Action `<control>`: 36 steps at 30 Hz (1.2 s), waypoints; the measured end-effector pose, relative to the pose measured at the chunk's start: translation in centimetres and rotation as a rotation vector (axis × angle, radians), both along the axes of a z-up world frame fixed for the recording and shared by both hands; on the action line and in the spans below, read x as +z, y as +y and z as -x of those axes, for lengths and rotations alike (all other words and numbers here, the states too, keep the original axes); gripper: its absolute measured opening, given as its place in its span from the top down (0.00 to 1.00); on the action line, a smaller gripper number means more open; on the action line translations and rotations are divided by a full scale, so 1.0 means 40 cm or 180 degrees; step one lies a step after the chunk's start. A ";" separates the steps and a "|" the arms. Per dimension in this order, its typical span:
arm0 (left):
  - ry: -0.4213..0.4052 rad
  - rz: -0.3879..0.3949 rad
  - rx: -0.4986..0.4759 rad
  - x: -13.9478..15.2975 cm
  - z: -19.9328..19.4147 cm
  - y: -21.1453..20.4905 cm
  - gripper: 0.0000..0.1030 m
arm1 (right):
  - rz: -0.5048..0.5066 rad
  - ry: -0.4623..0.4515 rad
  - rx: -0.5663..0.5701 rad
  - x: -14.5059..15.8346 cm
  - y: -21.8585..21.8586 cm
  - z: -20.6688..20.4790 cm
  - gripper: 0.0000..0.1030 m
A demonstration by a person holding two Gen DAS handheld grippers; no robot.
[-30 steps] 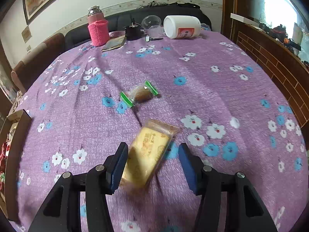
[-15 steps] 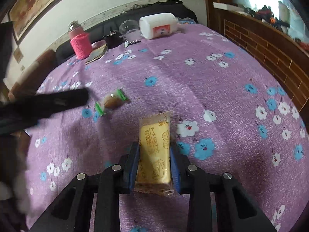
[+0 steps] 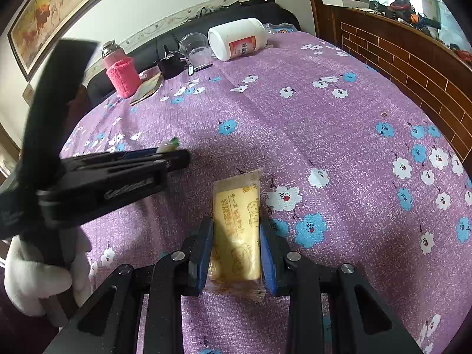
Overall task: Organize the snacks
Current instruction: 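Grasp the yellow cake pack with the right tool while the left tool grasps the green-ended candy, then carry both snacks into the box and open both tools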
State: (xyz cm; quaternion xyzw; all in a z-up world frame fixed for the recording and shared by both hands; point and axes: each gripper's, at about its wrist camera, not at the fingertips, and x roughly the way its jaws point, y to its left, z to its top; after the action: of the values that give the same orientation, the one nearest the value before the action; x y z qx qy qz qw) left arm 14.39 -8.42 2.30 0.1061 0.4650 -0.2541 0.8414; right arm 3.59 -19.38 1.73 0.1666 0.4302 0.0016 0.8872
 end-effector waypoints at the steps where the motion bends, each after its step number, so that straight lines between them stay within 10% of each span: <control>1: -0.0004 0.0040 0.0024 0.010 0.011 0.014 0.71 | -0.0094 -0.0027 -0.0001 0.001 -0.007 0.001 0.69; 15: -0.0103 0.0854 0.0488 0.200 0.284 0.344 0.80 | -0.0464 -0.0575 0.0232 0.057 0.035 0.038 0.69; 20: -0.0236 0.0506 0.0471 0.160 0.299 0.315 0.31 | -0.0798 -0.0401 0.0217 0.024 0.027 0.034 0.69; 32: -0.0118 0.0035 0.0534 -0.009 0.119 0.149 0.32 | -0.0843 -0.0404 0.0343 0.028 0.024 0.027 0.69; 36: -0.0229 -0.0097 0.0492 -0.025 0.126 0.134 0.65 | -0.0846 -0.0386 0.0362 0.026 0.024 0.022 0.69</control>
State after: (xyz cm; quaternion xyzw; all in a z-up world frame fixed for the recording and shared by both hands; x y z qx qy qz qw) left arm 9.33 -3.07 1.28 0.0917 0.4452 -0.1773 0.8729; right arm 2.71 -18.40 2.78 0.2575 0.3806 0.1188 0.8802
